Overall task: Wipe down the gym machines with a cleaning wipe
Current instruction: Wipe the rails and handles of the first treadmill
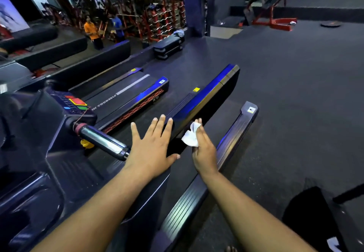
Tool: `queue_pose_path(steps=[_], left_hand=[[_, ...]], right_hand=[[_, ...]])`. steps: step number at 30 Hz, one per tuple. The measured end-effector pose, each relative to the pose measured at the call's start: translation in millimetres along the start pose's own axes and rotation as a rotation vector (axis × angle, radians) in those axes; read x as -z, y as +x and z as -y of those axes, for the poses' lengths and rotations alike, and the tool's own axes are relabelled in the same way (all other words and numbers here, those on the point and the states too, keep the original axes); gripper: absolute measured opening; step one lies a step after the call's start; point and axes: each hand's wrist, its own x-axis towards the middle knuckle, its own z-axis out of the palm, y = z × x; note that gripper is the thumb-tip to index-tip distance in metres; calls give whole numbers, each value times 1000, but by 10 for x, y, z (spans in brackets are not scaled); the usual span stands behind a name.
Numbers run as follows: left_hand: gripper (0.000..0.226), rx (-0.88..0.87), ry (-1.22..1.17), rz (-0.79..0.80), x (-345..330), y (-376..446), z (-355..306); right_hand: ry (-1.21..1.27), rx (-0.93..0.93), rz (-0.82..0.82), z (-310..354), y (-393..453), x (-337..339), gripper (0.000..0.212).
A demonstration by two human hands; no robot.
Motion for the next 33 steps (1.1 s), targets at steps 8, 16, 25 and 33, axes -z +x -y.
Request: queue_pose_path(steps=[8, 16, 25, 33], left_hand=[[83, -98, -200, -447, -8, -69, -275], [26, 175, -961, -245, 38, -166, -742], [18, 124, -1028, -327, -103, -278, -585], [85, 28, -180, -334, 58, -158, -114]], right_hand=[[73, -53, 90, 214, 58, 504, 43], [134, -99, 361, 455, -84, 1030, 35], [669, -569, 368, 816, -176, 1107, 21], [127, -195, -321, 635, 150, 412, 29]])
